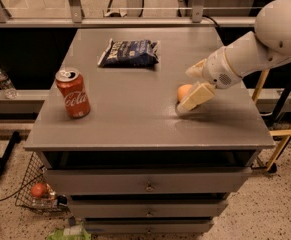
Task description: Pick orange
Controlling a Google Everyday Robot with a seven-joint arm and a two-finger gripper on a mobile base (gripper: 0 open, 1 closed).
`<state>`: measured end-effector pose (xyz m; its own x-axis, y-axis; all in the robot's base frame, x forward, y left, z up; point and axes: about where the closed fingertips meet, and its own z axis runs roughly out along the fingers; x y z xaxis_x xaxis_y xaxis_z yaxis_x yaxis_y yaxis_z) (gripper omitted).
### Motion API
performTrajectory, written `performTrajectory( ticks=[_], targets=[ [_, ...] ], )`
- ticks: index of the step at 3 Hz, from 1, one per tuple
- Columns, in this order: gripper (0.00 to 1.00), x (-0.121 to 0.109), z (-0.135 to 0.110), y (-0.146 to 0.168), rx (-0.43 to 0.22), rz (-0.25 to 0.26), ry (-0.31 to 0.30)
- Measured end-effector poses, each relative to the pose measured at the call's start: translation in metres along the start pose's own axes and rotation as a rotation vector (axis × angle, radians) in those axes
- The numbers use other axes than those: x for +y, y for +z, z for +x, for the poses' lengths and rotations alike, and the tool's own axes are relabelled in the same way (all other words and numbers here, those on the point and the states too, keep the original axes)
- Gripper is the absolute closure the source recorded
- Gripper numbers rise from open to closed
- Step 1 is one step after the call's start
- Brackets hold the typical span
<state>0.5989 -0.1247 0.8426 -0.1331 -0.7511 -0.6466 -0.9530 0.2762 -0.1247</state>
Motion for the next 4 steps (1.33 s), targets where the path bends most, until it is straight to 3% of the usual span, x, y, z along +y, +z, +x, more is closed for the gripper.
performTrajectory(
  ticks=[2,3,4],
  targets=[
    [0.65,-0.002,-0.002,-0.003,-0.004,0.004,-0.019],
    [0.88,-0.004,-0.014,-0.026,-0.106,0.049,-0.065],
    [1.00,-0.004,-0.032,-0.057,-0.225,0.111,-0.142]
  ],
)
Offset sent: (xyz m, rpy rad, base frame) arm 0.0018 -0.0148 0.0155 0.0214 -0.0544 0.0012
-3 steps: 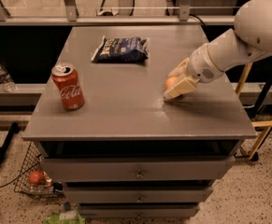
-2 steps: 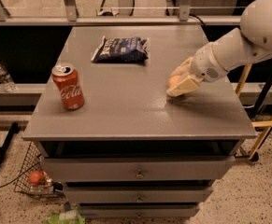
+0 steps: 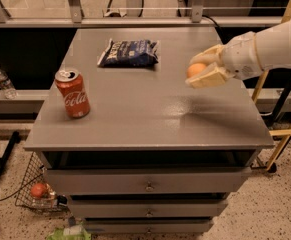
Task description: Pick orange
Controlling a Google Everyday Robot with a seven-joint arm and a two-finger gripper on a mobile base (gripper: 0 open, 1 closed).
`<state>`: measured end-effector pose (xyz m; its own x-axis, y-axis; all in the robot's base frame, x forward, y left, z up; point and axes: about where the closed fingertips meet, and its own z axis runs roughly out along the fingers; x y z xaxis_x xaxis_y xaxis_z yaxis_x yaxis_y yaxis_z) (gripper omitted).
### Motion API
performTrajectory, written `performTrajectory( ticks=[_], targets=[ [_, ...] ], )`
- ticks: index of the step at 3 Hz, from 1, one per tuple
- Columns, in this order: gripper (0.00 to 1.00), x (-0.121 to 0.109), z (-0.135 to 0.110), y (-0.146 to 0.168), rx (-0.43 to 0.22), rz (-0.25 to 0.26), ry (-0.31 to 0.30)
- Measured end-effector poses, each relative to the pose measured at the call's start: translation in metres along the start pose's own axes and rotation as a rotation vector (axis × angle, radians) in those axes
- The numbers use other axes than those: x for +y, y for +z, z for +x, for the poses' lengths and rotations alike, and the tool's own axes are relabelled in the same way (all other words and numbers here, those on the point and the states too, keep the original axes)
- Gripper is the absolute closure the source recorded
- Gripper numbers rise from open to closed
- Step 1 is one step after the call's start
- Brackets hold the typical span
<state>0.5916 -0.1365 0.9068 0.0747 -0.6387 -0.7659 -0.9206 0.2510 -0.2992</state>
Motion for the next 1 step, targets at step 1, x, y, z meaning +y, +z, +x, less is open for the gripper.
performTrajectory(
  ticks=[1],
  targets=[
    [1.00,-0.0025,-0.0179,-0.0145,-0.027,0.022,-0.073]
  ],
)
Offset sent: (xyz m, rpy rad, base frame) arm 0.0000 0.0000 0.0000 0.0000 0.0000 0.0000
